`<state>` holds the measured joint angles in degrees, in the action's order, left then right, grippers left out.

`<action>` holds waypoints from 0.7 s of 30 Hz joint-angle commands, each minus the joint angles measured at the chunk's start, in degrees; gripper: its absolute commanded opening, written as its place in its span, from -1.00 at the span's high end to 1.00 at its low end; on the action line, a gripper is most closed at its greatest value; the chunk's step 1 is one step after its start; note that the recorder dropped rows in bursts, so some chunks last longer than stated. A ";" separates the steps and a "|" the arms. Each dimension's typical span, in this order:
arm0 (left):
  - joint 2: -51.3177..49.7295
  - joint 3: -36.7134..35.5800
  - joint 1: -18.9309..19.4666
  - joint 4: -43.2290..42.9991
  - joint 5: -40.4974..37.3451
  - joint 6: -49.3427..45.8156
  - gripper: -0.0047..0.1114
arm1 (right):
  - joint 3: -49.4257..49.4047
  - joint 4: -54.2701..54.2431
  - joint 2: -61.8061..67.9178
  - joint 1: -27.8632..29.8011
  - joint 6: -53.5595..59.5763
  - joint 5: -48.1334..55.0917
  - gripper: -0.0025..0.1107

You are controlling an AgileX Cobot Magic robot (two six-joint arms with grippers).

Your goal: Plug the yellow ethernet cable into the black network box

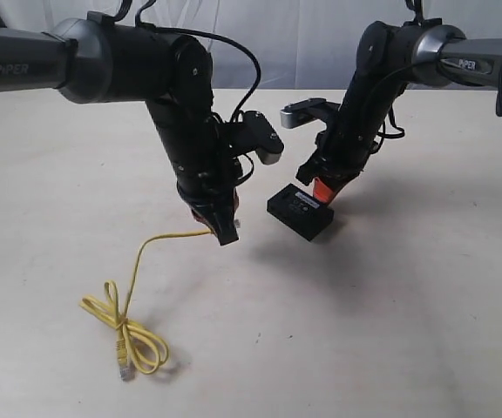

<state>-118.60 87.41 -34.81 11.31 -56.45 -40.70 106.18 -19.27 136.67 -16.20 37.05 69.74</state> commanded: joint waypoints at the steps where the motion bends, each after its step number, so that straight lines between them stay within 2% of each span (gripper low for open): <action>1: -1.48 -0.10 -0.06 1.26 1.92 3.56 0.92 | -0.21 -0.71 -1.03 0.18 -0.04 0.22 0.97; 8: -3.92 -0.10 -0.18 0.29 4.07 9.92 0.92 | -0.21 -0.60 -1.03 0.18 0.40 0.22 0.97; 17: -5.60 0.02 -0.18 1.10 6.53 10.33 0.91 | -0.21 -0.51 -1.03 0.18 0.40 0.22 0.97; 21: -5.60 0.02 -0.18 1.10 6.14 10.33 0.74 | -0.21 -0.51 -1.03 0.18 0.40 0.22 0.97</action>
<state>-124.26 87.41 -34.81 11.82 -50.37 -30.78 106.18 -19.72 136.34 -16.20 37.05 69.74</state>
